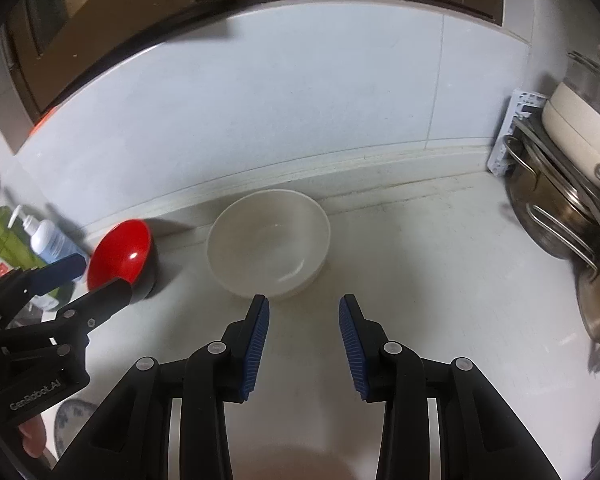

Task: Organize plates and bowls
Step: 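Move both open tools to the rim of the white bowl, then close both tools on the white bowl rim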

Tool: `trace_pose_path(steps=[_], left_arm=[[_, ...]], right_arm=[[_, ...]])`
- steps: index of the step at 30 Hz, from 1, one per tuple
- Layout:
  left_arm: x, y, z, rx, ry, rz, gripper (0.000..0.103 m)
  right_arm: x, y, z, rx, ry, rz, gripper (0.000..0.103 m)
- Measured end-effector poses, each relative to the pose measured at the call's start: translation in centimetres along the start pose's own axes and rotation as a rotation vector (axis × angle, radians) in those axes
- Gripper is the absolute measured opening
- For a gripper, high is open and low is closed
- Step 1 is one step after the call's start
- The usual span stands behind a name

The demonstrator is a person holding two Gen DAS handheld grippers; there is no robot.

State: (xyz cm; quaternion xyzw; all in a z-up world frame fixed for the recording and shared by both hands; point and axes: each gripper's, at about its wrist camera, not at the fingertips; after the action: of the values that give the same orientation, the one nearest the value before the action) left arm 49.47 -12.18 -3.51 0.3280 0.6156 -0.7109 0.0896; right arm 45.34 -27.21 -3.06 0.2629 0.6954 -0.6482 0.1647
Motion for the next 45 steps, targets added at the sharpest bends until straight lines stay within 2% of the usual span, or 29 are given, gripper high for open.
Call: trace_pose_path(steps=[11, 20, 25, 30, 40, 42, 45], left_arm=[[-2.1, 5.4, 0.1, 0.010, 0.009, -0.058, 0.065], [-3.0, 9.3, -0.3, 0.004, 0.013, -0.114, 0.056], [-3.3, 11.1, -0.7, 0.008, -0.008, -0.134, 0.049], [-3.3, 12.4, -1.2, 0.036, -0.028, -0.165, 0.035], [-3.3, 13.5, -1.8, 0.053, -0.042, -0.195, 0.015], [-3.3, 13.7, -1.6, 0.056, -0.037, -0.196, 0.009], [-3.4, 13.7, -1.2, 0.045, -0.029, -0.190, 0.009]], right_arm=[[-2.1, 4.3, 0.7, -0.005, 0.008, -0.030, 0.038], [-2.9, 8.4, 1.5, -0.020, 0.060, -0.088, 0.038], [-3.3, 9.9, 1.9, -0.018, 0.075, -0.109, 0.037], [-3.5, 11.3, 2.0, -0.016, 0.080, -0.129, 0.036], [-3.3, 12.4, 2.1, -0.021, 0.099, -0.155, 0.015], [-3.3, 12.6, 2.1, -0.027, 0.108, -0.158, 0.015], [-3.4, 12.8, 2.3, -0.028, 0.117, -0.164, 0.013]])
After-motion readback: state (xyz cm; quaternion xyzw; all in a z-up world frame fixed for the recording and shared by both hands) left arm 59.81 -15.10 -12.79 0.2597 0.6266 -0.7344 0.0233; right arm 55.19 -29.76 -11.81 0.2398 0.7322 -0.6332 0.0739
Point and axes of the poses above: each gripper's, at about its wrist camera, not at the fingertips, and y roughly the way its jaws point, z to its right, x to its underside, and after that the axes turned 1 degree about x, right-handed
